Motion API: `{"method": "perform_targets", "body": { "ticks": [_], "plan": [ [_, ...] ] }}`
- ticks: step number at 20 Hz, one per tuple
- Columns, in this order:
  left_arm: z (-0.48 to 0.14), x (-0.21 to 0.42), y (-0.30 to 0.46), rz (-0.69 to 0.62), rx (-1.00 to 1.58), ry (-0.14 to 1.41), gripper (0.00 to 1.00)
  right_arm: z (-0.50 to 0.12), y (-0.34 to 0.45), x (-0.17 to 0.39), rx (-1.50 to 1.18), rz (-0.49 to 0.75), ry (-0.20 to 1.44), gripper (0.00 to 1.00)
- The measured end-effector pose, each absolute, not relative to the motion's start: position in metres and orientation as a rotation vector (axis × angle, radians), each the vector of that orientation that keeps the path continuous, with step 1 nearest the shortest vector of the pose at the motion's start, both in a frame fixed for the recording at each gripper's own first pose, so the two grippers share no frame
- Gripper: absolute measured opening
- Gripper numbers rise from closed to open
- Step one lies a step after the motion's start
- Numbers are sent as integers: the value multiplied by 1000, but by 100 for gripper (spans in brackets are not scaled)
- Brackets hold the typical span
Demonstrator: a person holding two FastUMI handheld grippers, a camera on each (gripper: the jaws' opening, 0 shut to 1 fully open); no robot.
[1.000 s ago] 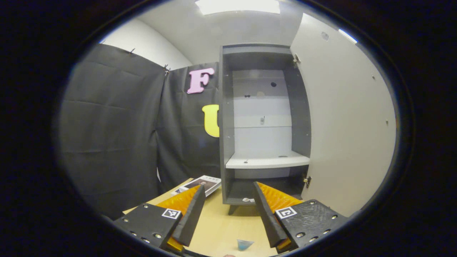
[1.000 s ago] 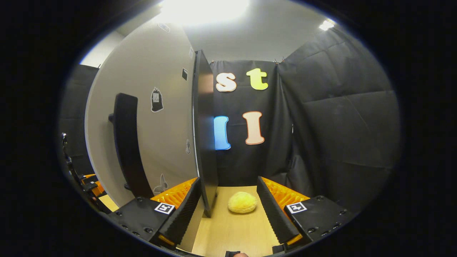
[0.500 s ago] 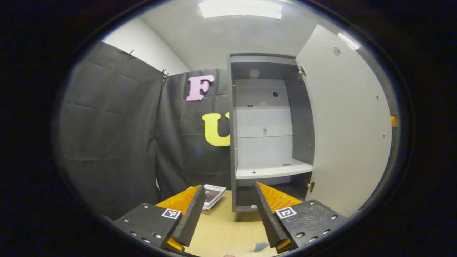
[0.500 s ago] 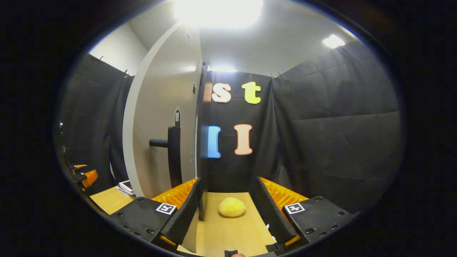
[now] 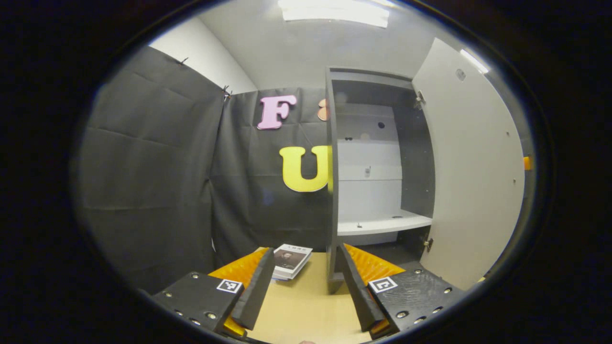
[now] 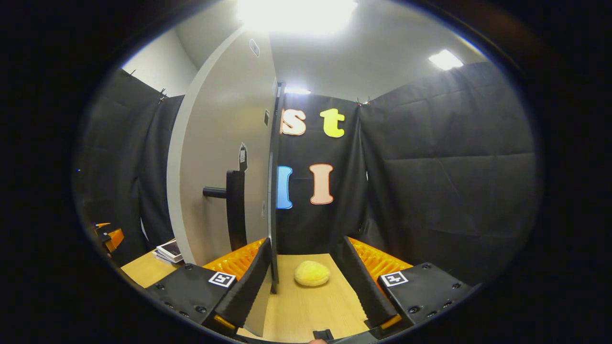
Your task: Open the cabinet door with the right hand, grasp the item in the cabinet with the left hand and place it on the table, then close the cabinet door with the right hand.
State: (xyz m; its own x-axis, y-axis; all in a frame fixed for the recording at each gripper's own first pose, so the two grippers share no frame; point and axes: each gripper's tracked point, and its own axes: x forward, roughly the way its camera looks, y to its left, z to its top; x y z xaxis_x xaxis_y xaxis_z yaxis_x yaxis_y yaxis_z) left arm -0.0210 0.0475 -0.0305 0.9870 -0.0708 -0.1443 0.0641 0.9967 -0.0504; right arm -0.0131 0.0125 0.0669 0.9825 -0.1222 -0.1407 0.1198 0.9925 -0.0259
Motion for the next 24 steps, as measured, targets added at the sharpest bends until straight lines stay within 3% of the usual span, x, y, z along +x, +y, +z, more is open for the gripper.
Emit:
{"method": "perform_targets", "body": {
  "ticks": [2,14,24],
  "plan": [
    [-33,-20,58,-72,-49,145,81,66,28,-8,-14,-117,143,94],
    [-46,-16,115,-75,-58,157,80,62,81,-2,-8,-112,134,94],
    [-54,-26,156,-44,-48,166,81,55,151,27,63,-6,139,94]
  ]
}}
